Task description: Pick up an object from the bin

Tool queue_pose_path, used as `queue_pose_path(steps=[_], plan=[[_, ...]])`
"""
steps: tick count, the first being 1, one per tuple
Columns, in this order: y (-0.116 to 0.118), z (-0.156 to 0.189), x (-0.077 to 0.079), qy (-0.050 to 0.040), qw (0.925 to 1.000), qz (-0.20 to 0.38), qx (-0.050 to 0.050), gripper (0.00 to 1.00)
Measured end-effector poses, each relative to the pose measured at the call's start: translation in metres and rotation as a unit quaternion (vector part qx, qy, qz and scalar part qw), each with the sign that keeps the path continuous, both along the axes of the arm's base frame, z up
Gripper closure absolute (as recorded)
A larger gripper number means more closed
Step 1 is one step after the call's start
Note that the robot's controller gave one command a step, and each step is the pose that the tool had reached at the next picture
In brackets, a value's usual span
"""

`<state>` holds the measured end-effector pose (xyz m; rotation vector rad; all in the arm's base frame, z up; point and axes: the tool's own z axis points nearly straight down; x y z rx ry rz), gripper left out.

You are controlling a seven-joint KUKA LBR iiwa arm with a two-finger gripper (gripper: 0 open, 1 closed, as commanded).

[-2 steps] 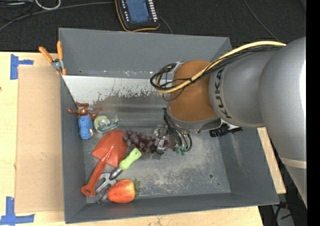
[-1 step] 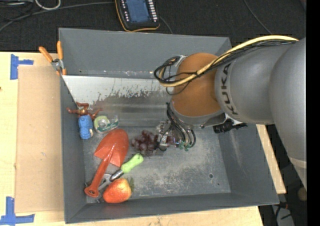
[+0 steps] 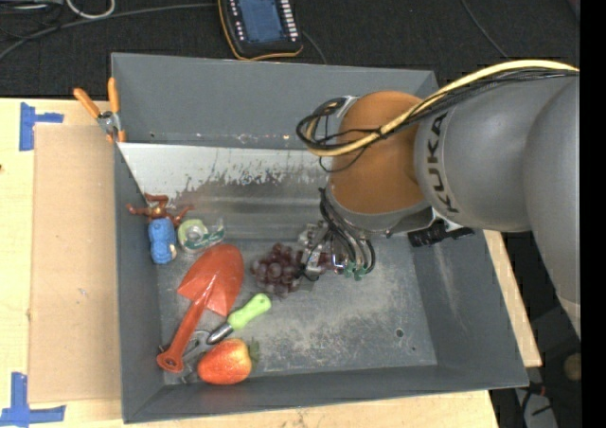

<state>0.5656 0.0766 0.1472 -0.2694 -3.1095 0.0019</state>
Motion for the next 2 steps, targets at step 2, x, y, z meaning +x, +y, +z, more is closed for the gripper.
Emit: queue_pose_path(steps=[2], plan=[[-0.0003, 0.0217, 0.0005, -0.0004, 1.0000, 0.000, 0.000, 1.00]])
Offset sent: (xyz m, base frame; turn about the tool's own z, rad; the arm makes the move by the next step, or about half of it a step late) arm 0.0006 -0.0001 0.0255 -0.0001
